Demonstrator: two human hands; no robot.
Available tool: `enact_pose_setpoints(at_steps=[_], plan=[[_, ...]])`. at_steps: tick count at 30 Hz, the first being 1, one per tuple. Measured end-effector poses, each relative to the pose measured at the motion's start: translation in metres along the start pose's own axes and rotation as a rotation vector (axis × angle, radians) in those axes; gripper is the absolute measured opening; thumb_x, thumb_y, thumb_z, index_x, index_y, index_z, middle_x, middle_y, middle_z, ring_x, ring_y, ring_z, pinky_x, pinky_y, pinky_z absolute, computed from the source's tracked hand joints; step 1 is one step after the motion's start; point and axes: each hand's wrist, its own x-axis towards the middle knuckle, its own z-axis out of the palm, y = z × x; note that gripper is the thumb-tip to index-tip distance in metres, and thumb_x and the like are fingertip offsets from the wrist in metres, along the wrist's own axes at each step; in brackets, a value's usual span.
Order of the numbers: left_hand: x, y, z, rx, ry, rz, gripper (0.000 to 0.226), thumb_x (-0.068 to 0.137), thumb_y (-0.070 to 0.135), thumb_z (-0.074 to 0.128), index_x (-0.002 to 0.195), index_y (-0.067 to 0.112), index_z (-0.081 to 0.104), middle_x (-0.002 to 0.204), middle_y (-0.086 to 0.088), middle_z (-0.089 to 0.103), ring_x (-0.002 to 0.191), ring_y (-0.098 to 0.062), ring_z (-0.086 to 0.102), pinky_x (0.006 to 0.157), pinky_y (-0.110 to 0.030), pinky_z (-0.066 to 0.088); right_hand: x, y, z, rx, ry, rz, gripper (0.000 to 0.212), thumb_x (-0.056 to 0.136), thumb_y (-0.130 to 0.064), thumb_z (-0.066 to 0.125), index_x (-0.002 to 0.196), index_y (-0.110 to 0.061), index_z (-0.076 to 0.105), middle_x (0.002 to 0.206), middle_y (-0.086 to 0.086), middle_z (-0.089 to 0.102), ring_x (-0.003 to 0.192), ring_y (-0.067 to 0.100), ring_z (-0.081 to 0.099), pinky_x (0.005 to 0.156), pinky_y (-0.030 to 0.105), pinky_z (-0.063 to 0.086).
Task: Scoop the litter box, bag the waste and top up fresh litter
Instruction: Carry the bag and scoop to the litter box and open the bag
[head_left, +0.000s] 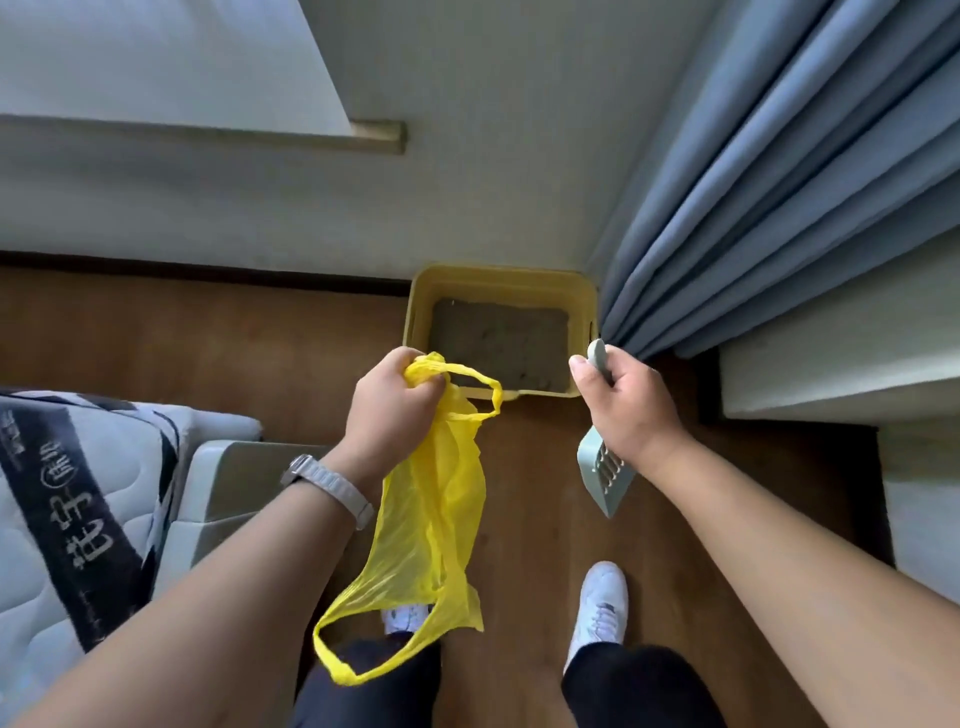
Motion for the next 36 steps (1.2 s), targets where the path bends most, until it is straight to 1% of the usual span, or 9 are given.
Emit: enact_pose_setpoints(at_steps=[4,8,16,20,24,28,31,34,36], plan=[[0.058,-0.074,0.067,0.027,-0.009,-0.017,0.014,0.090,0.032,0.058,0.104,0.031,0.059,0.087,0.013,0.059,0.078,-0.005,0.056,0.059,-0.024,0.045,0.046,0.080,0.066,-0.026,-0.015,0.034,0.044,0.096,-0.041,0.052,0.062,-0.020,0.035,0.054,-0.007,0.038,0.051,0.011,0.036,0.053,0.030,0.031],[0.106,-0.142,0.130,0.073,-0.035,-0.041,0.015,0.088,0.034,0.056,0.102,0.034,0.059,0.091,0.008,0.062,0.082,-0.014,0.060,0.070,-0.035,0.055,0.084,0.146,0.129,-0.064,-0.051,0.014,0.044,0.096,-0.044,0.051,0.065,-0.017,0.036,0.057,-0.006,0.038,0.052,0.011,0.036,0.054,0.032,0.032],[0.169,-0.222,0.207,0.193,-0.062,0.037,0.015,0.086,0.036,0.056,0.100,0.032,0.061,0.084,0.007,0.063,0.071,-0.015,0.063,0.066,-0.041,0.059,0.136,0.231,0.207,-0.024,-0.067,-0.078,0.055,0.090,-0.059,0.046,0.076,-0.006,0.050,0.072,0.017,0.061,0.066,0.032,0.057,0.065,0.047,0.050],[0.189,-0.233,0.216,0.284,-0.078,0.066,0.015,0.088,0.037,0.055,0.099,0.029,0.059,0.083,0.004,0.063,0.070,-0.017,0.063,0.065,-0.041,0.059,0.150,0.242,0.225,-0.027,-0.075,-0.094,0.052,0.094,-0.053,0.049,0.078,-0.004,0.054,0.074,0.015,0.063,0.069,0.029,0.059,0.065,0.041,0.049],[0.197,-0.238,0.209,0.278,-0.062,0.021,0.022,0.089,0.038,0.053,0.108,0.027,0.057,0.084,0.005,0.061,0.069,-0.014,0.061,0.056,-0.030,0.050,0.160,0.221,0.221,-0.007,0.040,-0.145,0.047,0.095,-0.050,0.052,0.064,-0.016,0.042,0.058,-0.004,0.044,0.054,0.012,0.042,0.054,0.032,0.033],[0.199,-0.247,0.207,0.339,-0.130,-0.011,0.028,0.091,0.045,0.051,0.105,0.022,0.057,0.093,-0.001,0.063,0.078,-0.016,0.059,0.068,-0.034,0.051,0.166,0.210,0.214,0.086,0.171,-0.193,0.046,0.093,-0.049,0.055,0.073,-0.008,0.055,0.062,0.001,0.053,0.055,0.010,0.046,0.055,0.032,0.039],[0.204,-0.245,0.208,0.378,-0.174,-0.003,0.033,0.095,0.047,0.045,0.097,0.016,0.057,0.100,-0.007,0.062,0.082,-0.020,0.057,0.070,-0.035,0.046,0.173,0.218,0.220,0.059,0.172,-0.178,0.026,0.090,-0.039,0.060,0.080,-0.015,0.060,0.064,0.001,0.058,0.057,0.014,0.048,0.056,0.035,0.043],[0.202,-0.242,0.204,0.510,-0.188,0.071,0.040,0.097,0.048,0.042,0.115,0.017,0.059,0.119,-0.007,0.054,0.104,-0.027,0.055,0.082,-0.036,0.046,0.178,0.226,0.232,-0.036,0.110,-0.120,0.009,0.088,-0.029,0.058,0.083,-0.021,0.057,0.064,-0.005,0.054,0.054,0.014,0.046,0.049,0.030,0.036],[0.198,-0.244,0.201,0.579,-0.153,0.138,0.036,0.095,0.042,0.047,0.116,0.017,0.061,0.114,-0.006,0.055,0.103,-0.029,0.057,0.082,-0.038,0.050,0.181,0.232,0.240,-0.148,0.063,-0.096,0.004,0.089,-0.028,0.056,0.088,-0.024,0.056,0.069,-0.003,0.058,0.059,0.018,0.050,0.049,0.028,0.035]])
